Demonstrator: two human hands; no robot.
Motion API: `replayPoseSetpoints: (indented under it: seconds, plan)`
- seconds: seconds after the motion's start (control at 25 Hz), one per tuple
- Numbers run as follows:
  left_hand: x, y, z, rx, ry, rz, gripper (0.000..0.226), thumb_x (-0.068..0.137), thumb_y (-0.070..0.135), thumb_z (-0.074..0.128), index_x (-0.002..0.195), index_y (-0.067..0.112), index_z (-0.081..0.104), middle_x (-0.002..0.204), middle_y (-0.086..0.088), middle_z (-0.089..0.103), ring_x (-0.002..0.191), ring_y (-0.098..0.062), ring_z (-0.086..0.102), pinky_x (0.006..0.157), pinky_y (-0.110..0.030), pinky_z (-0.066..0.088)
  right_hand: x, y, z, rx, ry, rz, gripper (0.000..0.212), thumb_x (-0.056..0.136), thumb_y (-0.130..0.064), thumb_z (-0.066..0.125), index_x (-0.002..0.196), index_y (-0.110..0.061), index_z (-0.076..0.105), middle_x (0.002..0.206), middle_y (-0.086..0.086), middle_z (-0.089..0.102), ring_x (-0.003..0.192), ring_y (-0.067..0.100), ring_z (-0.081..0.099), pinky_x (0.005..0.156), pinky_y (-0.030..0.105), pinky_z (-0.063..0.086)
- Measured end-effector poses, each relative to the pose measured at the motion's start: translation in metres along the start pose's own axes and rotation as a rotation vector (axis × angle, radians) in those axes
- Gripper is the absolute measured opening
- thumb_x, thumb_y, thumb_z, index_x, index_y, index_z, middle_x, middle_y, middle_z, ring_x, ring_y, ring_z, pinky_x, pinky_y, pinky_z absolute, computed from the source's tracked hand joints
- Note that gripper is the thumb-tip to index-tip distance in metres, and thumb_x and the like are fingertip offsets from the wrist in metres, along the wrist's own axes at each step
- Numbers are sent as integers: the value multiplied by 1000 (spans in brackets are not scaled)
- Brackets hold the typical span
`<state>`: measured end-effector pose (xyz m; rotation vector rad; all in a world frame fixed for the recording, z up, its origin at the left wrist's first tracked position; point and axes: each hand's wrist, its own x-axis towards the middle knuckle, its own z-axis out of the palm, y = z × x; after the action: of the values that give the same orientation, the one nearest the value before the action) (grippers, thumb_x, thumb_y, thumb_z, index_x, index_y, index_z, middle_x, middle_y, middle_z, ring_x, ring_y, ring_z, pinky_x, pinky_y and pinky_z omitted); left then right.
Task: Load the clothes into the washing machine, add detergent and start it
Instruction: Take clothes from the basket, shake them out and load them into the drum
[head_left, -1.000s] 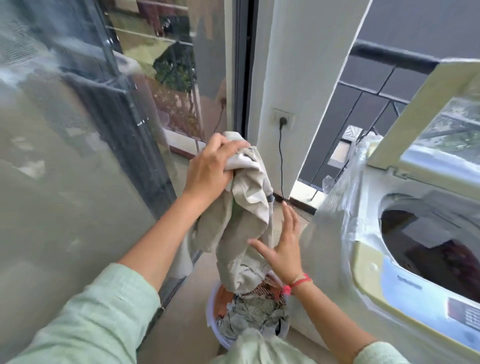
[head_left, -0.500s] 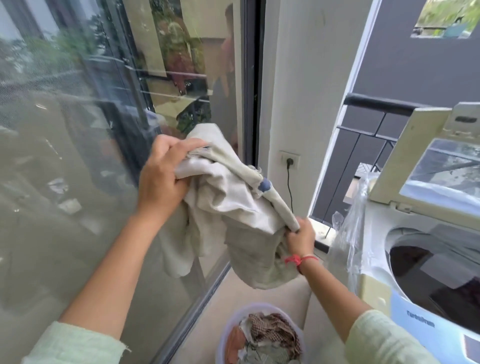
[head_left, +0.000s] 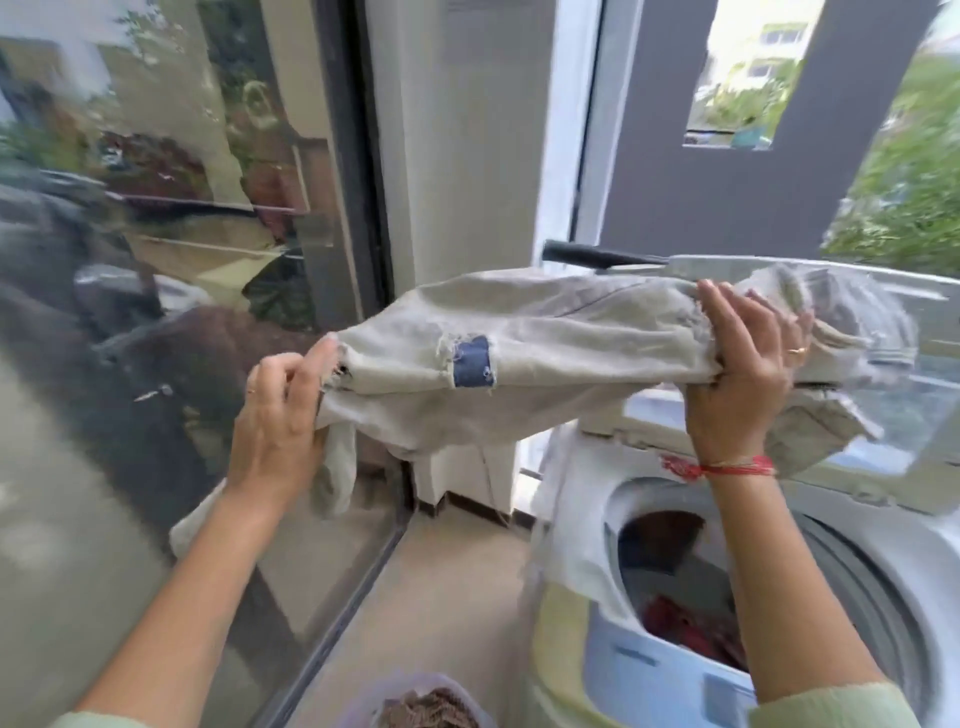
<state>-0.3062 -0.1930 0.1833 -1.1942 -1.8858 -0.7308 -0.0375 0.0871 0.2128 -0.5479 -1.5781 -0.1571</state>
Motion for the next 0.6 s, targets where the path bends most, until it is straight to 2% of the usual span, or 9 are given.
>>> replayPoseSetpoints:
  seconds: [0.04, 0.12, 0.2, 0.32, 0.44, 0.52, 0.56, 0.6]
  plan:
    - [2, 31, 18, -52, 7, -9, 80, 69, -15, 70, 134, 17, 37, 106, -12, 34, 87, -40, 47, 61, -51, 49, -5, 29, -18, -44, -11, -11, 44, 79, -2, 72, 120, -16, 64, 118, 6, 64, 113, 27, 55, 108, 60, 25]
    - [4, 90, 52, -176, -14, -23, 77, 69, -14, 70, 131, 19, 39, 109, -11, 34, 88, -42, 51, 65, -50, 50, -24, 89, -51, -73, -72, 38, 40, 83, -5, 62, 121, -15, 63, 119, 9, 63, 112, 28, 55, 103, 60, 32]
    - [2, 154, 86, -299, -76, -32, 69, 71, -11, 69, 126, 22, 43, 115, -11, 33, 96, -43, 55, 71, -51, 53, -49, 146, -84, -82, -154, 194, 41, 82, -5, 49, 120, -11, 63, 119, 13, 63, 111, 32, 57, 100, 51, 40]
    - [7, 233, 126, -374, -156, 8, 60, 71, -7, 69, 119, 21, 46, 122, -9, 33, 100, -45, 59, 62, -51, 56, -88, 213, -113, -68, -267, 480, 43, 74, -8, 46, 112, -5, 66, 111, 17, 66, 104, 35, 60, 91, 33, 42]
    - [13, 279, 154, -384, -202, 52, 55, 73, -3, 67, 117, 22, 46, 127, -8, 35, 104, -45, 58, 60, -51, 54, -104, 245, -124, -31, -311, 631, 41, 72, -6, 48, 108, -5, 67, 107, 14, 67, 102, 31, 60, 90, 33, 44]
    - [2, 299, 170, -349, -246, 130, 64, 69, -6, 71, 121, 21, 46, 131, -9, 37, 114, -45, 54, 67, -52, 55, -112, 252, -124, -1, -326, 640, 44, 72, 2, 47, 111, -7, 65, 111, 7, 64, 107, 20, 56, 95, 31, 42]
    - [-10, 309, 180, -314, -325, 187, 72, 66, -7, 73, 126, 21, 43, 136, -10, 38, 119, -44, 51, 73, -53, 54, -122, 257, -121, -9, -375, 625, 48, 72, 5, 45, 113, -8, 64, 115, 3, 61, 110, 16, 53, 97, 27, 40]
    - [-26, 318, 191, -279, -490, 220, 81, 66, -6, 73, 133, 22, 38, 145, -10, 34, 126, -43, 45, 82, -53, 53, -134, 259, -119, -56, -473, 588, 53, 70, 5, 44, 117, -10, 63, 119, 2, 60, 113, 16, 51, 101, 27, 38]
